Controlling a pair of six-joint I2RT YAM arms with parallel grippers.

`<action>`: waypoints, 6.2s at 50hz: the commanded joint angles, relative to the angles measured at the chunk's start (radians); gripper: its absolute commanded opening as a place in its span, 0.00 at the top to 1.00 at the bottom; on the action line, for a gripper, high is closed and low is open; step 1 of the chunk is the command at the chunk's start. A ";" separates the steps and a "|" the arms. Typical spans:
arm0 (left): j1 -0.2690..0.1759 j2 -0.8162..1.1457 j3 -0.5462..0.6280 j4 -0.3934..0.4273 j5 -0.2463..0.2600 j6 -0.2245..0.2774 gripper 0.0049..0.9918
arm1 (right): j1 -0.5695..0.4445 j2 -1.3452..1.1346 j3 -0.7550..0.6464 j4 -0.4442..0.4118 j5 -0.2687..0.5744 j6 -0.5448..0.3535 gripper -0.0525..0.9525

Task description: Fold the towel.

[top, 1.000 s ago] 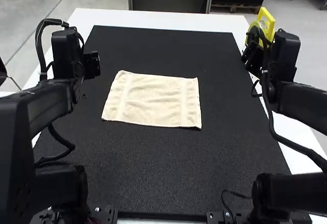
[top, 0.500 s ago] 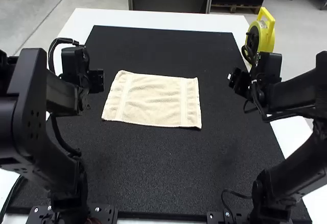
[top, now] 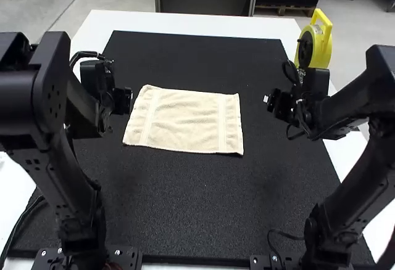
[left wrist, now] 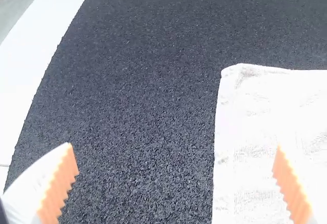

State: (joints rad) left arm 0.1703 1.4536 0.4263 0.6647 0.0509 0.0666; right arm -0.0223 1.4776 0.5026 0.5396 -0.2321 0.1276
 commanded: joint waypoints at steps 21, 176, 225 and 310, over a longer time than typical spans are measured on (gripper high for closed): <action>0.008 0.192 0.129 0.159 0.133 0.015 0.08 | 0.105 0.262 0.163 0.103 -0.070 -0.031 0.05; 0.054 0.904 0.922 -0.203 0.506 0.137 0.08 | 0.176 0.863 0.768 0.120 -0.231 0.084 0.05; 0.047 0.932 0.954 -0.224 0.509 0.137 0.34 | 0.156 0.880 0.774 0.077 -0.273 0.139 0.43; 0.023 1.028 1.062 -0.307 0.515 0.137 0.98 | 0.137 0.889 0.774 0.057 -0.323 0.138 0.91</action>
State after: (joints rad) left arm 0.1955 2.4374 1.4673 0.3653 0.5613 0.1978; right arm 0.1261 2.3432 1.2640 0.5869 -0.5331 0.2619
